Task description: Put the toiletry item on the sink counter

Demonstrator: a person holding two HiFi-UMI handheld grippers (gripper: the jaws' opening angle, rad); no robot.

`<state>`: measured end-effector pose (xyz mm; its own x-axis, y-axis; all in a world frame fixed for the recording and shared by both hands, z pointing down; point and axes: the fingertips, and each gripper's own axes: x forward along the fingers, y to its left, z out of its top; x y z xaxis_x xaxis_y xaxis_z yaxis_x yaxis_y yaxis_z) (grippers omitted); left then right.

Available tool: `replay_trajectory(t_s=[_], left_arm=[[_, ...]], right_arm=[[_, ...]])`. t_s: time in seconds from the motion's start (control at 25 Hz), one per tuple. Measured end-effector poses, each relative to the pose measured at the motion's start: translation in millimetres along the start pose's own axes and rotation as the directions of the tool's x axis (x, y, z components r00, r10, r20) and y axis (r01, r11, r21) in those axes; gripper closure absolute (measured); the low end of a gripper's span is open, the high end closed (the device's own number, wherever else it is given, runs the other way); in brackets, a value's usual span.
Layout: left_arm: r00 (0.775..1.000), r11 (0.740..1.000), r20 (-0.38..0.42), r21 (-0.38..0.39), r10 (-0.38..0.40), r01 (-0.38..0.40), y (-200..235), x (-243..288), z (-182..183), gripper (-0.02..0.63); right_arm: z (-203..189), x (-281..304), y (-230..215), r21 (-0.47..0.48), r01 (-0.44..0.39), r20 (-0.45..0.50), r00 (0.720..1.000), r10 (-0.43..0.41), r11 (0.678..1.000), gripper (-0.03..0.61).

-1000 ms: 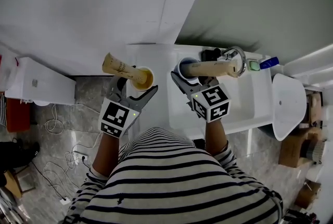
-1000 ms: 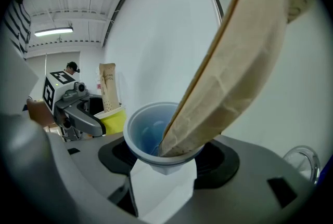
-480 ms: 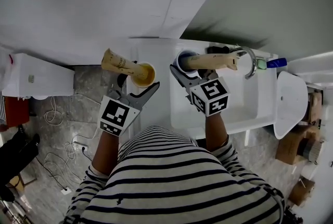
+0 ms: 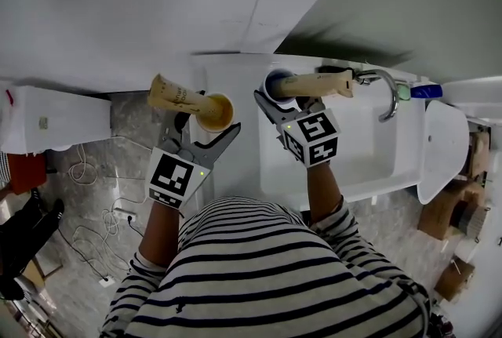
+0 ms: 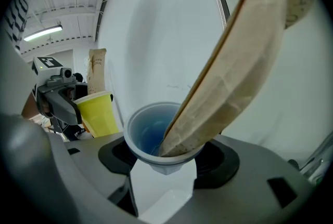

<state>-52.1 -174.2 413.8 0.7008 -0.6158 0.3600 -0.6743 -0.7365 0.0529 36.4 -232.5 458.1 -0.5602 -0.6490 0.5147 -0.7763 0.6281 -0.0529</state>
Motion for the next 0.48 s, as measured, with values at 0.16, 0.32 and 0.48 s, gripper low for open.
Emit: replay_trajectory(t_s=[0.16,0.32,0.48], left_arm=[[1.000,1.000,-0.006,-0.007,-0.010,0.010,4.6,11.3,-5.1,0.244],[1.000,1.000,0.012,-0.016,-0.012,0.012,7.3,19.4,-4.0,0.244],[1.000,1.000,0.002,-0.018,-0.019,0.019,9.9,27.4,-8.1,0.244]], right_arm=[[-11.7,19.2,-10.7,0.002,0.012,-0.015,1.000,-0.012,1.000,0.281],[-23.7,36.0,-19.7,0.003,0.031,-0.030,0.999,-0.031,1.000,0.281],[-38.5,52.0,-29.1,0.010,0.054,-0.050,0.997,-0.054,0.998,0.281]])
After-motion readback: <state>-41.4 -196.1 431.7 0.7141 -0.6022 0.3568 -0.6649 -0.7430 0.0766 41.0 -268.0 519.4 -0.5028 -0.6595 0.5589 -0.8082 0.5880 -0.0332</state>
